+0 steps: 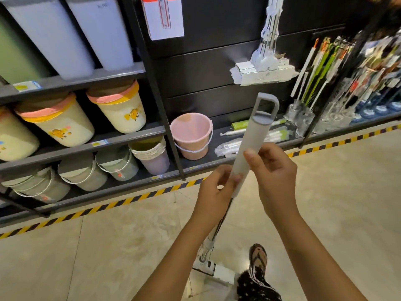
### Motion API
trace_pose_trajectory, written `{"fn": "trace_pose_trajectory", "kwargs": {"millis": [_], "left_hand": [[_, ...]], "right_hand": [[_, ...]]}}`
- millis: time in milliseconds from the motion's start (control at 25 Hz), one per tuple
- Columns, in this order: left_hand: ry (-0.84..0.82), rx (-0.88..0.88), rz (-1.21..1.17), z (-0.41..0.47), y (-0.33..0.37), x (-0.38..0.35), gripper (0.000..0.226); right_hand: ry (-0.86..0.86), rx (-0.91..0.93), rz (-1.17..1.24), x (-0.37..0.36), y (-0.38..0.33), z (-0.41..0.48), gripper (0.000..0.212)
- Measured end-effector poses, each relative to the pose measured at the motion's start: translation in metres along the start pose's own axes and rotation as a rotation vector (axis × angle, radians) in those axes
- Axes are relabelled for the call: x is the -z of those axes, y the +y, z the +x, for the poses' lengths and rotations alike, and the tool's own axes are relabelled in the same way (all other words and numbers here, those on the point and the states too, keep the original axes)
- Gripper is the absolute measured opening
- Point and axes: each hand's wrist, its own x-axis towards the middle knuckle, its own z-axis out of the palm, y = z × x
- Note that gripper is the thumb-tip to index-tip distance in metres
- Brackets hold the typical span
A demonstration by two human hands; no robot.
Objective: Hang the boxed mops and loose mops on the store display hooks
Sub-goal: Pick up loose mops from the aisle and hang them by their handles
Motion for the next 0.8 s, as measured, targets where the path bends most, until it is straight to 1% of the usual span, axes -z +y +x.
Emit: {"fn": "trace_pose_trajectory", "kwargs": {"millis": [160,320,440,520,600,640,720,800], "left_hand": [[0.020,0.013,-0.025,0.071,0.003,-0.023,0.015],[0.044,-0.001,-0.059,0.143,0.011,-0.052,0.019],[0.046,-0.020,-0.084,0.193,0.019,-0.084,0.015],[0.066,-0.025,-0.092,0.225,0.020,-0.109,0.018],[0.079,-0.043,-0.092,0.252,0.018,-0.131,0.022],[0.082,-0.039,-0.095,0.263,0.017,-0.139,0.019],[0.089,-0.008,-0.115,0.285,0.012,-0.151,0.008],[0.109,-0.001,-0.124,0.307,0.013,-0.157,0.022]], "right_hand": [[-0.029,0.015,0.023,0.008,0.020,0.075,0.004],[-0.069,0.030,0.020,0.025,0.032,0.152,0.012],[-0.094,0.044,0.013,0.049,0.042,0.206,0.010],[-0.090,0.056,-0.003,0.067,0.050,0.238,0.015],[-0.090,0.081,-0.015,0.083,0.055,0.265,0.025],[-0.099,0.099,-0.026,0.088,0.057,0.275,0.028],[-0.120,0.124,-0.047,0.094,0.062,0.297,0.024],[-0.139,0.138,-0.061,0.093,0.066,0.320,0.019]]}}
